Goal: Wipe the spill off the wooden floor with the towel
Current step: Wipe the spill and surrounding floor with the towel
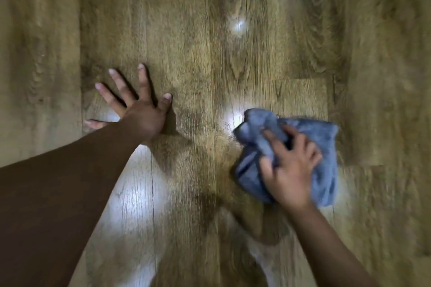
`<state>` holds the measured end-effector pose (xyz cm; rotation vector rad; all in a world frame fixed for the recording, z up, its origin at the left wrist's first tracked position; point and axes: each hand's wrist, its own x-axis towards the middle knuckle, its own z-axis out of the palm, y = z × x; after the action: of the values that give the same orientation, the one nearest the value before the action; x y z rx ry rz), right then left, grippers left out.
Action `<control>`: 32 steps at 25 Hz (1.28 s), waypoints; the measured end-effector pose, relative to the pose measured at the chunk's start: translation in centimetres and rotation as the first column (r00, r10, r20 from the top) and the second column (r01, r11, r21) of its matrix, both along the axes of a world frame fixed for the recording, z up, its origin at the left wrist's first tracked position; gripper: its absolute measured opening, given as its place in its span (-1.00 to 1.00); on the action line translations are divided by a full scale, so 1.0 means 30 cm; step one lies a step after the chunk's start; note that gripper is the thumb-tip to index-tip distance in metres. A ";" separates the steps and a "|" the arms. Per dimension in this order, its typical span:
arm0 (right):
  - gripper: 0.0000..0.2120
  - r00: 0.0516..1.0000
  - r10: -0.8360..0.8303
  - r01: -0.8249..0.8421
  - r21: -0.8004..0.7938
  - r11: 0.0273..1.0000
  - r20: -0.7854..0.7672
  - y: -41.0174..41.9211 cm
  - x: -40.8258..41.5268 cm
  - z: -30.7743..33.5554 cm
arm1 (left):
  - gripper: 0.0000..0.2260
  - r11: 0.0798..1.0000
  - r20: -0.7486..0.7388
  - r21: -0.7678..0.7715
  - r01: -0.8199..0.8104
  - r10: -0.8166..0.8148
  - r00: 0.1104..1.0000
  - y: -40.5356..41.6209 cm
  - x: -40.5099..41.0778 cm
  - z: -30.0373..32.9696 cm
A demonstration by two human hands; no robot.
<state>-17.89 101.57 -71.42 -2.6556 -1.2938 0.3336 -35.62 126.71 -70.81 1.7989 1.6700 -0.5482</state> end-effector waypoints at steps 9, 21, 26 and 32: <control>-0.54 0.844 -0.502 0.490 0.110 0.865 0.186 0.407 0.293 -0.033 | -0.31 0.999 0.015 0.033 0.036 -0.036 0.999 -0.004 -0.018 -0.044; -0.49 0.988 0.116 -0.128 0.116 0.985 0.102 0.116 -0.415 -0.021 | -0.28 0.988 0.044 0.138 0.068 -0.075 0.996 -0.015 -0.005 -0.054; -0.44 0.981 0.192 -0.190 -0.070 0.979 0.013 -0.354 -0.458 0.016 | -0.16 0.966 0.082 -0.007 0.259 -0.258 0.963 -0.204 -0.247 0.018; -0.48 0.981 -0.124 0.139 -0.093 0.986 0.148 -0.455 -0.094 0.021 | 0.04 0.962 0.038 -0.084 0.259 -0.256 0.966 -0.384 -0.400 0.009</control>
<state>-20.72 87.91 -70.80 -2.8812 -1.1591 0.2014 -47.63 115.19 -70.55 1.9617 1.3795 -0.6958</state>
